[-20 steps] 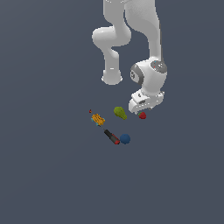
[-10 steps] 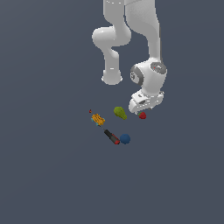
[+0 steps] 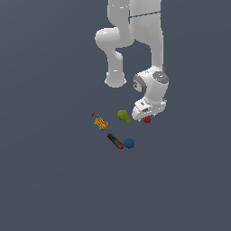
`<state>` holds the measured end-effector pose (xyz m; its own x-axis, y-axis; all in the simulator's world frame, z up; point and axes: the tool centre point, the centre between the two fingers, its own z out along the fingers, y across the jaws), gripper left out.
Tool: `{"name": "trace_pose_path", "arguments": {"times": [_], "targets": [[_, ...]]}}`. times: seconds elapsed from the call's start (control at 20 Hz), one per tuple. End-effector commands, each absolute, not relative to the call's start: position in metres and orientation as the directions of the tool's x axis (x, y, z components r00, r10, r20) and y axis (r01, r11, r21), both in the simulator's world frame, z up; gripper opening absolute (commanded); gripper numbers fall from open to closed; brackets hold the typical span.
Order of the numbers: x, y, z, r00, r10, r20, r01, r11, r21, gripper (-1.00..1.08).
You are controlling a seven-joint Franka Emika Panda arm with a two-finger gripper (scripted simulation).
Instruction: Pick up a designated object from a clutter of objects.
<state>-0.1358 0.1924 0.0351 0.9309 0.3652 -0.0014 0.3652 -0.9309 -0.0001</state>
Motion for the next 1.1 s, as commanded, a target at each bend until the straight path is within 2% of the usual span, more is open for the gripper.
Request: {"name": "trace_pose_path", "arguments": {"times": [0.0, 0.35, 0.4, 1.05], "targets": [[-0.1358, 0.1923, 0.0272, 0.931, 0.365, -0.001, 0.365, -0.931, 0.000, 1.00], [-0.1352, 0.1930, 0.0226, 0.931, 0.365, 0.000, 0.365, -0.931, 0.000, 1.00], [-0.1352, 0.1930, 0.0226, 0.931, 0.365, 0.000, 0.365, -0.931, 0.000, -1.00], [-0.1352, 0.1913, 0.0241, 0.931, 0.365, 0.000, 0.365, -0.931, 0.000, -1.00]]}}
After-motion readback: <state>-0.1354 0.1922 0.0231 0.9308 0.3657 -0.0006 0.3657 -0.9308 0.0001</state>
